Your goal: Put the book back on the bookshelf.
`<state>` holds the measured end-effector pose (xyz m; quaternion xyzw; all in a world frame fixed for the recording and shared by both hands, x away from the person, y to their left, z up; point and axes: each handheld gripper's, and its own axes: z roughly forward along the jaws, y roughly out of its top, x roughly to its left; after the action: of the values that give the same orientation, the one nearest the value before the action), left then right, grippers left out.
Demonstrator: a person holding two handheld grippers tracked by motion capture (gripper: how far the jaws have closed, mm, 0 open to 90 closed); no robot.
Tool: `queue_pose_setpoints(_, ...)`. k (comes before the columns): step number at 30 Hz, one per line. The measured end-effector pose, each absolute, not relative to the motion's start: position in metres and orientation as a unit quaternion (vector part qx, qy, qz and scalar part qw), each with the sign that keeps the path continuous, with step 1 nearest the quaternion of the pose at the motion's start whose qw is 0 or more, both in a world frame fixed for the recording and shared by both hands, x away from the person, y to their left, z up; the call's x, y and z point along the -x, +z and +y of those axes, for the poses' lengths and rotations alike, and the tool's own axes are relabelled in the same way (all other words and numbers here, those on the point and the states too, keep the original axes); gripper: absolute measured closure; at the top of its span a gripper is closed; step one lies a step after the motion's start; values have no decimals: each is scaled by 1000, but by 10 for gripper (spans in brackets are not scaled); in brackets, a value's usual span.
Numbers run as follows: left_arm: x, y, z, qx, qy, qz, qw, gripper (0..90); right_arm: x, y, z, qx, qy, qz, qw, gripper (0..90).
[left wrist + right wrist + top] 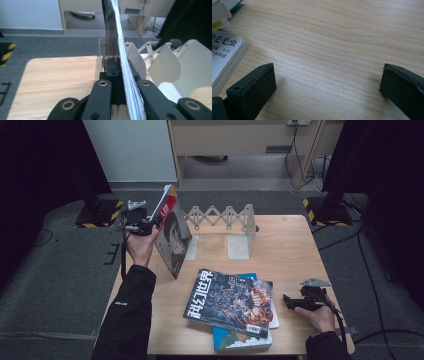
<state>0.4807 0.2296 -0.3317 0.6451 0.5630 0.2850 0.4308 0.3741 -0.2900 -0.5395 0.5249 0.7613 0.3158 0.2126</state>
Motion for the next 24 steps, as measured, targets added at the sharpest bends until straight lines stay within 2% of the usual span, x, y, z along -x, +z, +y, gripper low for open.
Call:
queue_pose_setpoints(13, -489, -327, 217, -649, 329, 565, 389, 861, -374, -539, -290, -523, 315, 763, 212, 4)
queue_pose_setpoints(24, -484, -324, 223, -647, 329, 568, 388, 861, -374, -539, -290, -523, 315, 763, 212, 4)
